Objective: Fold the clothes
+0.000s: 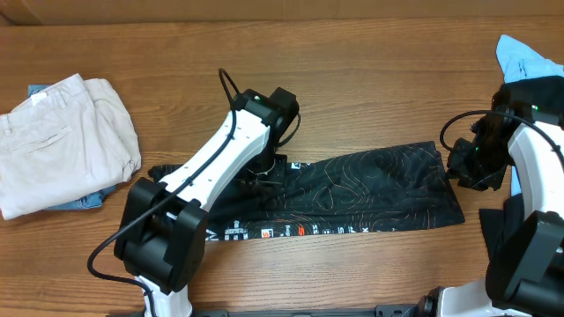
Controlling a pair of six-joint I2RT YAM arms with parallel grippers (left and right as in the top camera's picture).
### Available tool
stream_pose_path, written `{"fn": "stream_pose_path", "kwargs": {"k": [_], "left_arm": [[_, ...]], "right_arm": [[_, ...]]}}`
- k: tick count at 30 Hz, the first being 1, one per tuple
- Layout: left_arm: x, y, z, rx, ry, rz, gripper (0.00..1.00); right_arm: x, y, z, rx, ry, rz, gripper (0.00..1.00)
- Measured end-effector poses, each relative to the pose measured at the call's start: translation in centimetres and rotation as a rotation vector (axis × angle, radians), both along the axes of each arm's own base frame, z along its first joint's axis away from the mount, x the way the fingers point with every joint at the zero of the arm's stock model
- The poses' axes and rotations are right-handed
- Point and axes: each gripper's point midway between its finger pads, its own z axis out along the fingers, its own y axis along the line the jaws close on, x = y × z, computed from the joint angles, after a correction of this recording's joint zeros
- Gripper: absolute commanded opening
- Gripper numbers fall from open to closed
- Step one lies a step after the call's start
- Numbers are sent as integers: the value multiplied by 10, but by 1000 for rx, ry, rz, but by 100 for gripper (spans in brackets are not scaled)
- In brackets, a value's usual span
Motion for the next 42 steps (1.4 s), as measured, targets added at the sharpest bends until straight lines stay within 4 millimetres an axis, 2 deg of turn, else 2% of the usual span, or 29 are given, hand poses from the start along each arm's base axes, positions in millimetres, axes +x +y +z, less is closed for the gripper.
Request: {"fn": "stream_pose_path", "kwargs": {"k": [3,5,11,12,18,20,22,28,38,40,42], "left_arm": [[-3,2,-3,6,13,-4,38],[-4,3,-4,9,16,-5,38],[3,12,-5,63,-23,-18,38],[8,12,-6,62,-43,-18,41],[39,5,-10,0,-154,6,44],[42,0,-11,-20,-166,1,44],[41,-5,-13,-28,-161,-7,44],[32,-18,-39,-26,-91,-32,44],[34,-29,-44,-55,-101,-44,43],[33,-29,-47,-51,-93,-44,41],[31,-29,-55,-39,-73,-46,35]], "right_arm": [[0,0,0,1,1,0,33],[0,0,0,1,1,0,37],[-2,1,0,3,7,0,39],[-2,1,0,3,7,0,39],[-2,1,0,4,8,0,40],[-2,1,0,3,7,0,40],[-2,1,0,3,7,0,40],[-1,1,0,3,5,0,40],[-1,1,0,5,4,-1,40],[-1,1,0,5,4,-1,40],[-1,1,0,5,4,0,40]]}}
